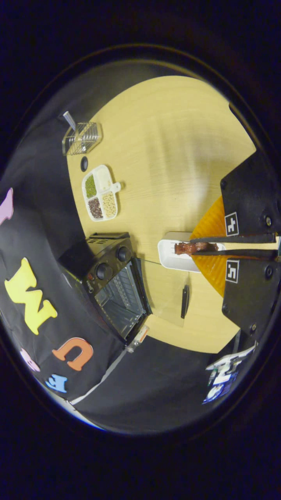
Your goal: Open the toaster oven, put the food inside, and close the toaster oven door.
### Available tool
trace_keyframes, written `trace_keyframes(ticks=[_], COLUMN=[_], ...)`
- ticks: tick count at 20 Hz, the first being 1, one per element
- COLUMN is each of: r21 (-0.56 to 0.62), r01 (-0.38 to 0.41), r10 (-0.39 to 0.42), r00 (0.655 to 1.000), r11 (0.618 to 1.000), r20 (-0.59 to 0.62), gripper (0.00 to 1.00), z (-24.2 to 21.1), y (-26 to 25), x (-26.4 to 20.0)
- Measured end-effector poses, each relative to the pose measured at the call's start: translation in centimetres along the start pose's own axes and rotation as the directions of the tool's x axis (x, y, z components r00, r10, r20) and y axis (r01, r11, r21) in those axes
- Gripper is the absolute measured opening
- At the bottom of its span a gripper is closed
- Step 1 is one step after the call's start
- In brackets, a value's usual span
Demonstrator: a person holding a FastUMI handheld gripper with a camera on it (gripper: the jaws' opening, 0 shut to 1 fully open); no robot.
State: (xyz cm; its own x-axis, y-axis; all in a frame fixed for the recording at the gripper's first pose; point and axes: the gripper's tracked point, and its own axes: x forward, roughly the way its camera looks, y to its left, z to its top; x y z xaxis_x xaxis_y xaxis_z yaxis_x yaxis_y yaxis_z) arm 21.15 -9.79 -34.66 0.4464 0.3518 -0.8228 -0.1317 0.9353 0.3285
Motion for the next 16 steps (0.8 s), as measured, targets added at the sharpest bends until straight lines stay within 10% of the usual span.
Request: trace_keyframes(ticks=[7, 16], r21=[-0.225, -0.339], r01=[0.154, 0.110], r10=[-0.126, -0.059], r00=[0.983, 0.986], r11=[0.962, 0.934], r20=[0.135, 0.159], gripper=[0.09, 0.09], z=[1.5, 0.4], y=[4.4, 14.2], x=[-2.3, 0.5])
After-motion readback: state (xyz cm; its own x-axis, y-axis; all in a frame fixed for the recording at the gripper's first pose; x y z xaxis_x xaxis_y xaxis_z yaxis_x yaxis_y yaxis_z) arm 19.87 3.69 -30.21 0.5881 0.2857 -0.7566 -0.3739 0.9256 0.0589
